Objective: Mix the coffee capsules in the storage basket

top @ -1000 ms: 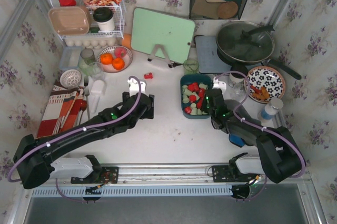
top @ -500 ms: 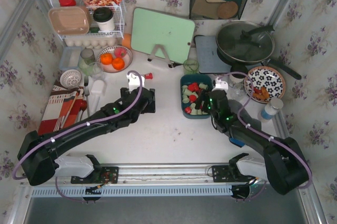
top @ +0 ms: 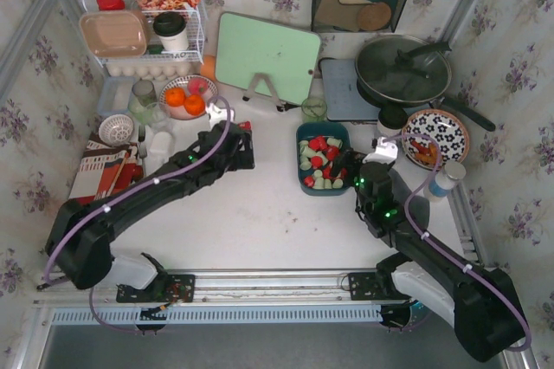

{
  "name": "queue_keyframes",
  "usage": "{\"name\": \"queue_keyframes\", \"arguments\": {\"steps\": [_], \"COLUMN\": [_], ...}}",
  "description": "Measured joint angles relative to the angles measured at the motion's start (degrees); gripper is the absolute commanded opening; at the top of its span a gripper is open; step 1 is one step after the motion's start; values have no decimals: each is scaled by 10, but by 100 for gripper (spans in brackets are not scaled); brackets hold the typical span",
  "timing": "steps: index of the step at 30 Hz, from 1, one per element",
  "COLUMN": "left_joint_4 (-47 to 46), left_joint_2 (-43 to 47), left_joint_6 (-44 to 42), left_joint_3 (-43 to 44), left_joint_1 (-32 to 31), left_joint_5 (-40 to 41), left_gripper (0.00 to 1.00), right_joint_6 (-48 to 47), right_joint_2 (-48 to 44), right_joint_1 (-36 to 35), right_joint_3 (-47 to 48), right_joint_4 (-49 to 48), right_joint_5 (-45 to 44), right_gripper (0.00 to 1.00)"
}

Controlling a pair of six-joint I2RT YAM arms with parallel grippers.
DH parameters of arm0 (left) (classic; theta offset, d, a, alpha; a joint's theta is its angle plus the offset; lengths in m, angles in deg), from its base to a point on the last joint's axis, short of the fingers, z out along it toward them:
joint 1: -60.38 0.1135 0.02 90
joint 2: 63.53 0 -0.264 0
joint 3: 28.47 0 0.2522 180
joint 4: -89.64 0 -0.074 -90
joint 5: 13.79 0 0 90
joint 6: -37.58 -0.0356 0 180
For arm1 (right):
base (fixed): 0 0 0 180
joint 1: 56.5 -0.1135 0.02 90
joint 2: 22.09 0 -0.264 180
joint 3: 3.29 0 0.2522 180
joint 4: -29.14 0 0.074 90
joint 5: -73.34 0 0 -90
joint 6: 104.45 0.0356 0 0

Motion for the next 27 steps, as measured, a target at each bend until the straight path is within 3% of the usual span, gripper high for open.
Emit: {"name": "queue_keyframes", "arguments": {"steps": [12, 20, 27], "left_joint_4": [-16, -3, -5], "left_joint_2": [-195, -326, -372], "left_joint_6": [-70, -87, -98], "left_joint_3": [167, 260, 296], "left_joint_1": [65, 124, 150], "left_joint_5": [-62, -123, -157], "left_gripper": [90, 90, 90], "right_joint_6": [47, 42, 27], "right_joint_2": [5, -35, -38], "right_joint_1": [0, 0, 0], "right_joint_3": [-13, -42, -50], "right_joint_4": [-3, -18, -42], "right_joint_5": [-93, -80, -52], "right_gripper": [100, 100, 100]}}
